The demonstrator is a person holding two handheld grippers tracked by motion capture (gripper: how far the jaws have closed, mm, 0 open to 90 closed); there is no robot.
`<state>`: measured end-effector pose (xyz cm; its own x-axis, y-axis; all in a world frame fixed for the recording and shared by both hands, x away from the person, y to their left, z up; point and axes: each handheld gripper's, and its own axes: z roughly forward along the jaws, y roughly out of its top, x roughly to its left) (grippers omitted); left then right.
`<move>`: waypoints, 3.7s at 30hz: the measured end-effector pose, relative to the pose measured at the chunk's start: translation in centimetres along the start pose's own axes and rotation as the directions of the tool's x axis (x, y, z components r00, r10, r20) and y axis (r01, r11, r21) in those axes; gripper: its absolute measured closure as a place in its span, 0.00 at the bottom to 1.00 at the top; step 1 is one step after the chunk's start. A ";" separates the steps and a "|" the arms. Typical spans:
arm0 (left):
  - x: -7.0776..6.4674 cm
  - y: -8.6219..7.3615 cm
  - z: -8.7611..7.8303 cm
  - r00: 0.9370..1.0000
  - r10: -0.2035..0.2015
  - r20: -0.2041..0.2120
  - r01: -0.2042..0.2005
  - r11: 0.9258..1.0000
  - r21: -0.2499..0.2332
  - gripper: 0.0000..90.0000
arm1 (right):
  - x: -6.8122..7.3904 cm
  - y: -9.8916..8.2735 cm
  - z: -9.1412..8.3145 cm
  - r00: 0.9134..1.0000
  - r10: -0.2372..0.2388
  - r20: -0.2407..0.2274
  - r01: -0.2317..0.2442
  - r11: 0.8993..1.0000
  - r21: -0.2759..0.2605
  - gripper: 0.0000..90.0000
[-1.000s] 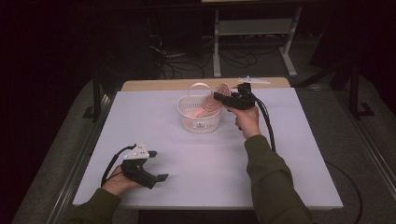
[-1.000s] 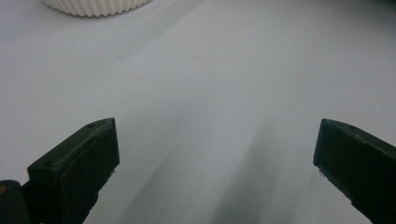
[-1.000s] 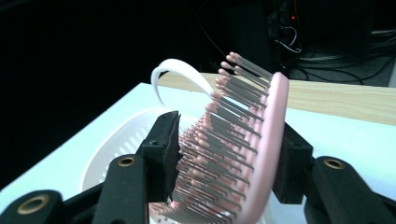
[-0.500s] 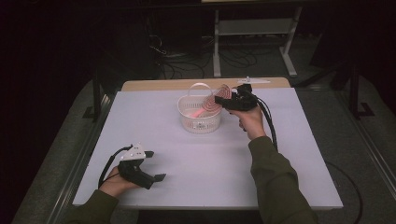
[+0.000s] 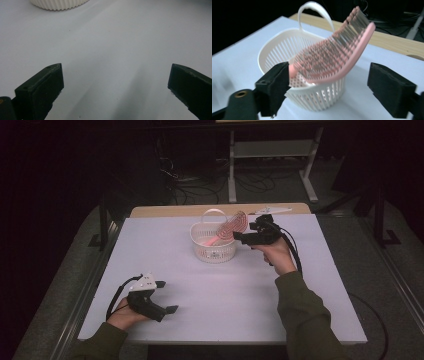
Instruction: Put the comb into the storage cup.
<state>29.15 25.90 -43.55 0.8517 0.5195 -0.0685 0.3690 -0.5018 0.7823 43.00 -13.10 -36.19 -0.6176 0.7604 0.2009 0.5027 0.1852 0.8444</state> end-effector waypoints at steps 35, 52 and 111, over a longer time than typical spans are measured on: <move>-0.1 0.1 0.0 1.000 0.003 0.005 -0.003 1.000 -0.008 0.00 | 1.0 -6.5 -4.0 0.997 -0.081 -0.001 0.081 0.995 0.049 0.00; -0.1 0.2 0.1 1.000 0.008 0.007 -0.008 1.000 -0.008 0.00 | 2.0 -9.8 -5.9 0.995 -0.103 0.007 0.103 0.992 0.069 0.00; -0.2 0.4 0.3 1.000 0.021 0.002 -0.021 1.000 -0.018 0.00 | 1.8 -16.3 -9.7 0.995 -0.097 0.017 0.094 0.988 0.119 0.00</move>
<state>29.27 25.42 -43.43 0.8603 0.5070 -0.0532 0.3440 -0.5003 0.7946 27.82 -20.77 -44.72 -0.6531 0.7493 0.1095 0.5105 0.3289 0.7945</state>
